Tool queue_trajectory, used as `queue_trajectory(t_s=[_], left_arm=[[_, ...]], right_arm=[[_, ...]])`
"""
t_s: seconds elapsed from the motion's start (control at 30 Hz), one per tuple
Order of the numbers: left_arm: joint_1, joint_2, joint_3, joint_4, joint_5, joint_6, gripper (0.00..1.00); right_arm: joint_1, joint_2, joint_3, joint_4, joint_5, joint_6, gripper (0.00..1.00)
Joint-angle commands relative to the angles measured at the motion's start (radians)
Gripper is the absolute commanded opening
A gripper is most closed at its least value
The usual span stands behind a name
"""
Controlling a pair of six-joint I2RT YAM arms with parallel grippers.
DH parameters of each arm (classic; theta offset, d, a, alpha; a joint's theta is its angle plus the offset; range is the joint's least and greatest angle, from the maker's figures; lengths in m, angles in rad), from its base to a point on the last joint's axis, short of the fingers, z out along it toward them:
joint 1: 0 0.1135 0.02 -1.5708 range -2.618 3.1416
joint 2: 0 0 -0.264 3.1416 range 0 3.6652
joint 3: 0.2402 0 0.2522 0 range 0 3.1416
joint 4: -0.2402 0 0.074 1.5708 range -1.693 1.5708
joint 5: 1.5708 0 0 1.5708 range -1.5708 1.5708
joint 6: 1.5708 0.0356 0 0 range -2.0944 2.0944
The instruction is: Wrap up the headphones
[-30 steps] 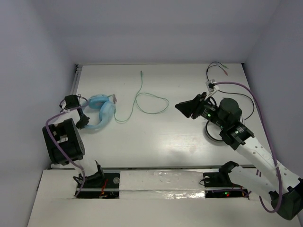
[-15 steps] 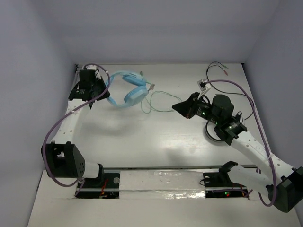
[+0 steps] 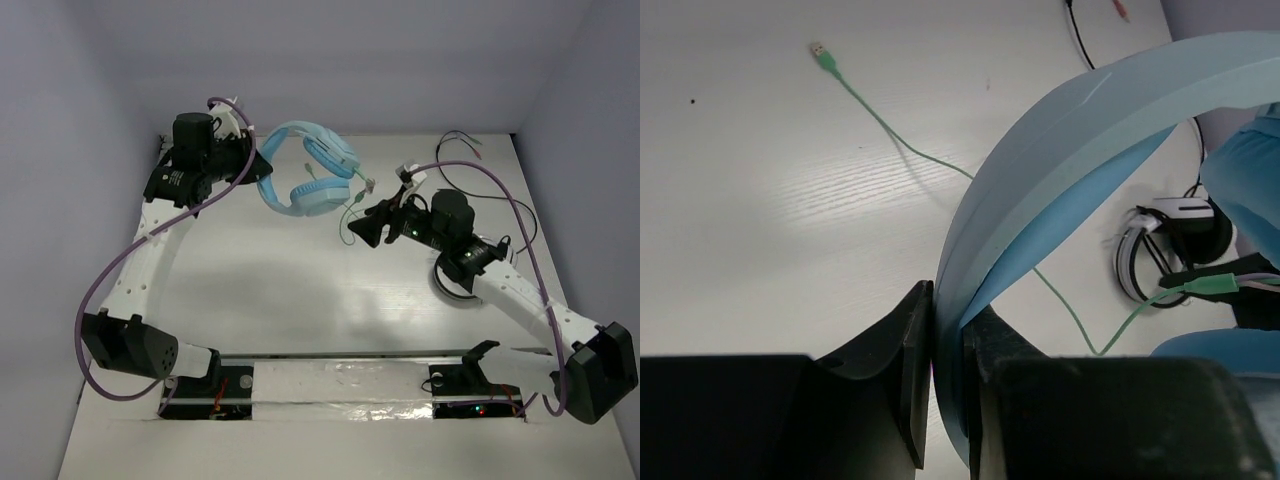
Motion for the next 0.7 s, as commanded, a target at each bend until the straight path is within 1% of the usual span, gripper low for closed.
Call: queue_trajectory(t_s=[0.0, 0.1, 0.17, 0.27, 0.3, 0.43, 0.47, 0.57, 0.6, 0.67], left_arm=[[0.006, -0.035, 0.059, 0.103, 0.122, -0.084, 0.0], [0.006, -0.026, 0.116, 0.071, 0.142, -0.09, 0.0], [0.006, -0.022, 0.15, 0.057, 0.166, -0.096, 0.0], [0.006, -0.019, 0.187, 0.058, 0.194, -0.122, 0.0], [0.006, -0.015, 0.198, 0.059, 0.199, -0.128, 0.0], [0.006, 0.01, 0.265, 0.06, 0.217, -0.156, 0.0], [0.006, 0.016, 0.28, 0.074, 0.237, -0.174, 0.0], [0.006, 0.016, 0.303, 0.08, 0.258, -0.193, 0.0], [0.006, 0.016, 0.313, 0.075, 0.257, -0.197, 0.0], [0.006, 0.01, 0.337, 0.074, 0.263, -0.206, 0.0]], right_arm=[[0.0, 0.026, -0.043, 0.142, 0.028, -0.041, 0.74], [-0.011, 0.045, -0.082, 0.23, 0.028, -0.027, 0.75], [-0.021, 0.077, -0.09, 0.247, 0.021, -0.033, 0.76], [-0.021, 0.115, -0.074, 0.25, -0.06, -0.041, 0.76], [-0.021, 0.12, -0.083, 0.301, -0.094, -0.023, 0.76], [-0.021, 0.163, -0.099, 0.399, -0.162, 0.02, 0.75], [-0.021, 0.199, -0.084, 0.423, -0.153, 0.031, 0.74], [-0.021, 0.244, -0.056, 0.435, -0.116, 0.027, 0.73], [-0.021, 0.252, -0.047, 0.457, -0.069, 0.027, 0.73], [-0.021, 0.273, -0.044, 0.494, -0.045, 0.028, 0.73]])
